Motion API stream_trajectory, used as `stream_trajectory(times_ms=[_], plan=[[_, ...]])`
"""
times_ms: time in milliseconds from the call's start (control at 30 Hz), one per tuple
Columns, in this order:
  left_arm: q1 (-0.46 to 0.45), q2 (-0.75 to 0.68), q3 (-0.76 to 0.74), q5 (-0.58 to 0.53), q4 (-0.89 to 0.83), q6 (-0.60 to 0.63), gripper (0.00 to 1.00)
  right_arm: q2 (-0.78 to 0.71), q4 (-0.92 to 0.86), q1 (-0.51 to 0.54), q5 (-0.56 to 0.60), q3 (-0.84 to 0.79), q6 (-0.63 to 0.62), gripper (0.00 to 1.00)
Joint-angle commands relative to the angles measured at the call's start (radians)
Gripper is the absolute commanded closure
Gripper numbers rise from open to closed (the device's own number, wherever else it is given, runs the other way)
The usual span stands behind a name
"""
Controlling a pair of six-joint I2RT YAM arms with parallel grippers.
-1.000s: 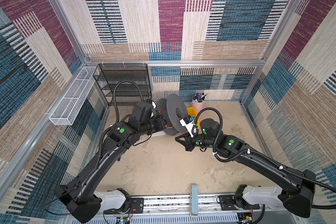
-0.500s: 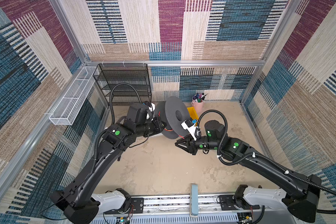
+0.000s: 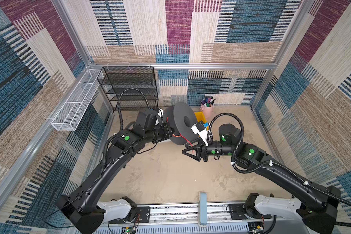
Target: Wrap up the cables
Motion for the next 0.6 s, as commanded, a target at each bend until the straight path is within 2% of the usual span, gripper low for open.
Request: stream_trajectory(times_ms=[0, 100, 300, 500, 567], plan=[[-0.001, 0.009, 0.005, -0.04, 0.014, 0.029, 1.0, -0.028, 0.01, -0.001, 0.003, 0.041, -0.025, 0.41], [-0.001, 0.01, -0.013, -0.056, 0.002, 0.042, 1.0, -0.03, -0.066, -0.001, 0.047, 0.099, -0.067, 0.35], [-0.001, 0.006, -0.023, -0.1, -0.008, 0.056, 1.0, -0.033, -0.171, 0.0, 0.13, 0.158, -0.126, 0.33], [-0.004, 0.0, -0.029, -0.132, -0.017, 0.095, 1.0, -0.079, -0.174, -0.002, 0.228, 0.235, -0.099, 0.32], [-0.005, -0.007, -0.031, -0.141, -0.029, 0.115, 1.0, -0.071, -0.214, -0.002, 0.313, 0.287, -0.076, 0.32]])
